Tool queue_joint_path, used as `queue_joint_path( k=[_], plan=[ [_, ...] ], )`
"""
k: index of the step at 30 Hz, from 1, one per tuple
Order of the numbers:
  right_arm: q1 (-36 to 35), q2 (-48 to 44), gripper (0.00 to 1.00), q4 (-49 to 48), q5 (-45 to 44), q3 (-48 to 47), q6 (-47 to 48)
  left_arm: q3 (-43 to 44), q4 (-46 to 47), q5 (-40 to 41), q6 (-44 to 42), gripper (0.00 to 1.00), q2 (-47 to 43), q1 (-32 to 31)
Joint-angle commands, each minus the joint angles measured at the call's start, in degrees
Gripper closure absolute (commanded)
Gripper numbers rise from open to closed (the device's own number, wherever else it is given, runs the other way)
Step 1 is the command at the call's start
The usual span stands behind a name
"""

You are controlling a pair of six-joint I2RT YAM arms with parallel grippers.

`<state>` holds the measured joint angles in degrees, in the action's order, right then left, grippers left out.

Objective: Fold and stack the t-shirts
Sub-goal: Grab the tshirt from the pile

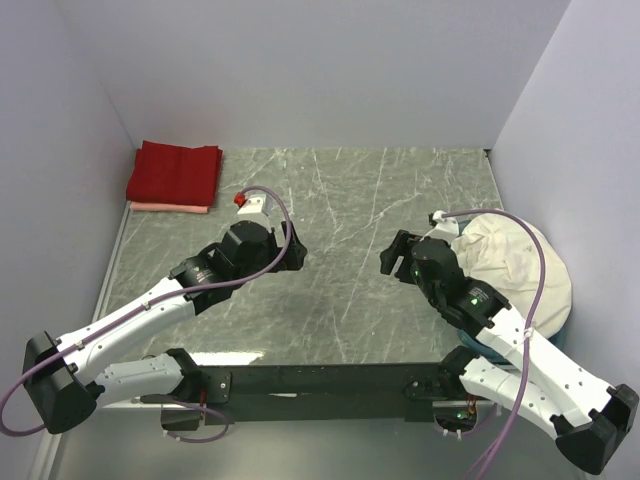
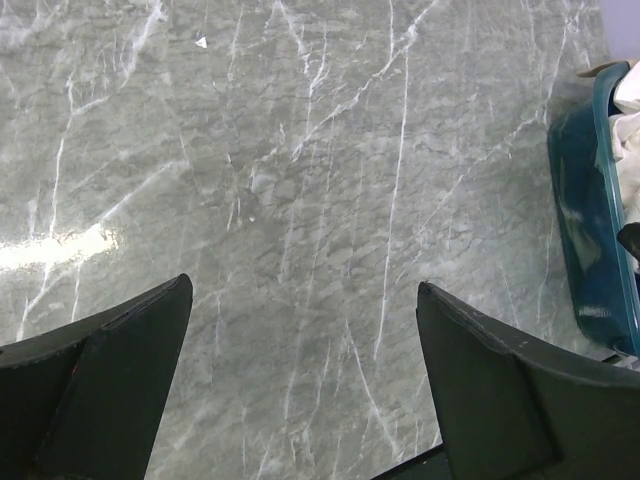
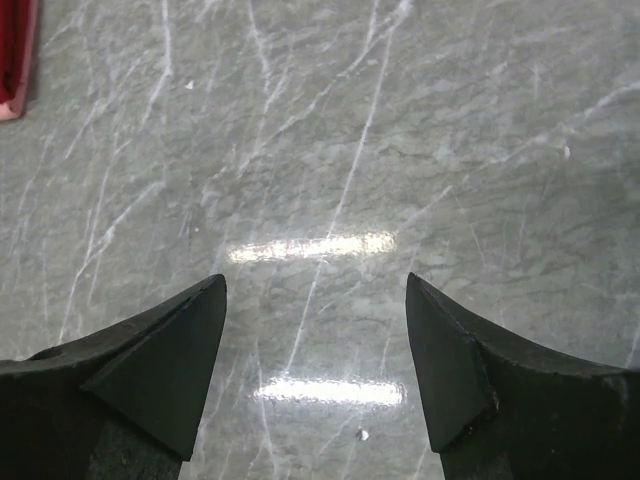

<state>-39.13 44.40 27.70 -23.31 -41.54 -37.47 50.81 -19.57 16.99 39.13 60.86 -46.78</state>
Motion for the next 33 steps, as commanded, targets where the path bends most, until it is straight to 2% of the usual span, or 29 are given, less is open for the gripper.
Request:
queue_joint_path(
  k=[1, 8, 14, 18, 22, 23, 26, 28, 29, 33],
  plan=[
    [-0.3, 0.5, 0.21, 2.2, -3.9, -1.2, -3.0, -0.4, 2.3, 0.4, 0.1, 0.01, -0.6, 0.3],
    [-0.3, 3.9, 0.23, 8.5, -6.4, -4.7, -7.2, -0.1, 1.6, 0.2, 0.1, 0.0, -0.9, 0.8],
    [-0.2, 3.7, 0.24, 8.6, -6.1, -6.3, -7.7, -0.2, 1.4, 0.2, 0.2, 0.01, -1.3, 1.0],
    [-0.2, 3.1, 0.23, 11.1, -9.9, -6.9, -10.4, -0.4, 1.1, 0.2, 0.4, 0.0, -1.5, 1.1],
    [0.1, 3.3, 0.16, 18.1, -16.2, -8.9, -15.4, 0.0, 0.8, -0.1, 0.2, 0.0, -1.2, 1.3],
    [0.6, 3.8, 0.09, 19.4, -17.4, -9.3, -17.4, 0.2, 0.8, -0.2, 0.1, 0.01, -1.1, 1.3],
    [7.4, 6.9, 0.08, 21.9, -17.6, -11.5, -15.3, 0.7, 0.8, -0.8, 0.1, 0.0, -0.5, 1.3],
    [13.1, 9.1, 0.08, 21.2, -13.1, -12.0, -13.2, 0.8, 0.8, -1.3, 0.2, 0.01, -0.2, 1.3],
    [19.6, 9.7, 0.08, 20.4, -11.2, -11.8, -11.0, 0.8, 0.9, -1.6, 0.2, 0.01, -0.1, 1.3],
    [30.4, 11.0, 0.08, 16.9, -5.9, -10.0, -11.0, 0.9, 0.7, -2.3, 0.2, 0.01, -0.3, 1.4]
  ],
)
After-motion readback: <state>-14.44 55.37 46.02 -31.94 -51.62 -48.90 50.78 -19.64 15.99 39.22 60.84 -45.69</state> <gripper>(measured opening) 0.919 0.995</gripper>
